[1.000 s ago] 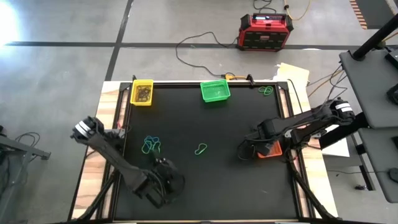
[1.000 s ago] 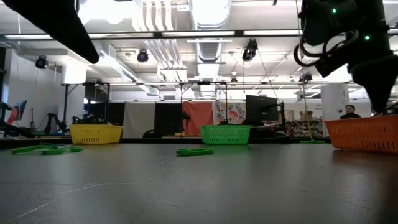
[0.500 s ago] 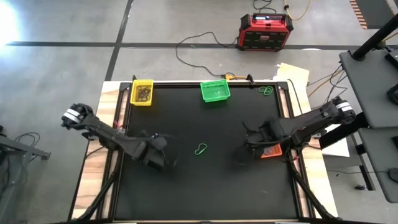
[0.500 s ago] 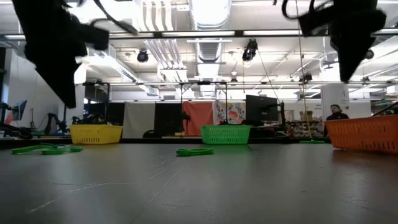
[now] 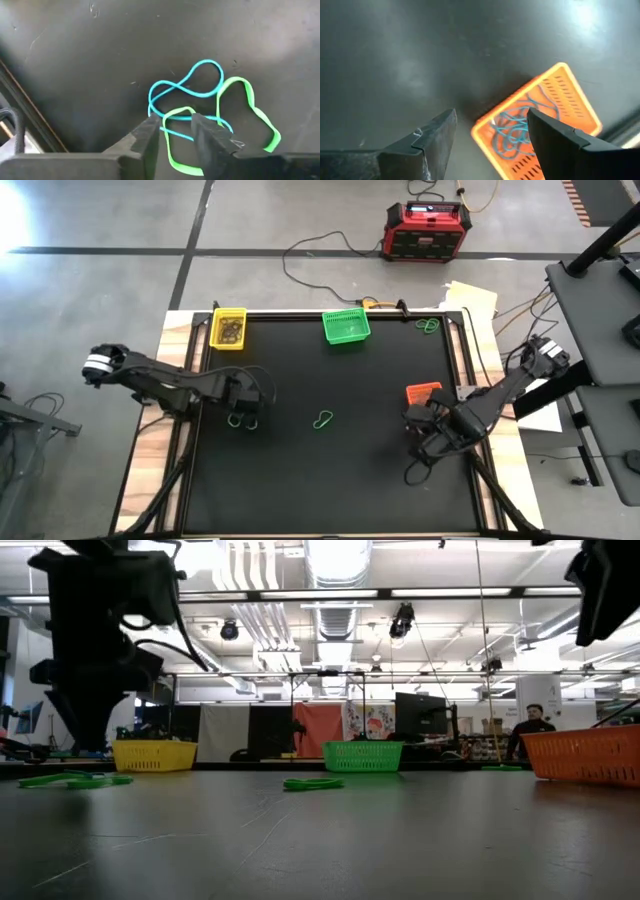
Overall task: Sort rubber bands into baskets
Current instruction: Put the blue rubber band into the orange bin
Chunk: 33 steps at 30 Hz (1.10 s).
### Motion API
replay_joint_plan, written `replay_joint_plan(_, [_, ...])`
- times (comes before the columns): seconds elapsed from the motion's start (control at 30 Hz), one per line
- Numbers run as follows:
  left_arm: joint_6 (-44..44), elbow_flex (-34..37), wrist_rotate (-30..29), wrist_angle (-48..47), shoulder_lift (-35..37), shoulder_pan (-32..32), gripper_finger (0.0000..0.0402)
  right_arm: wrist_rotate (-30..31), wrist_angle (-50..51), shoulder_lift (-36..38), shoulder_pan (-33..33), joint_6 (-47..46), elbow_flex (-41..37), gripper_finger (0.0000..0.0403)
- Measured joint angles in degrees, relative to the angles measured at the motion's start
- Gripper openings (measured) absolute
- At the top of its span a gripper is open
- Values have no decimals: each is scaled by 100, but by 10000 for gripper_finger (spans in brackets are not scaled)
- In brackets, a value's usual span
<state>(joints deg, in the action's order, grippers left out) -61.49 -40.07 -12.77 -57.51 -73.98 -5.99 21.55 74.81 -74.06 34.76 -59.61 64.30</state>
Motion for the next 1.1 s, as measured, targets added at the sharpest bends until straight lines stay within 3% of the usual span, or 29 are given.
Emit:
replay_joint_plan(0.2, [-33, 150, 29, 117, -185, 463, 135, 212, -502, -4, 385, -38, -189, 235])
replay_joint_plan(0.5, [-32, 497, 169, 550, -313, 896, 133, 405, -527, -4, 576, 44, -89, 235])
replay_joint_plan(0.7, [-524, 864, 393, 918, -322, 980, 104, 483, -534, -4, 591, 221, 29, 235])
replay_joint_plan(0.97, [-594, 871, 411, 1240, -340, 978, 9, 703, -553, -4, 589, 314, 106, 235])
replay_joint_plan(1.1, [-627, 783, 341, 1229, -351, 978, 4, 702, -571, -4, 589, 312, 106, 235])
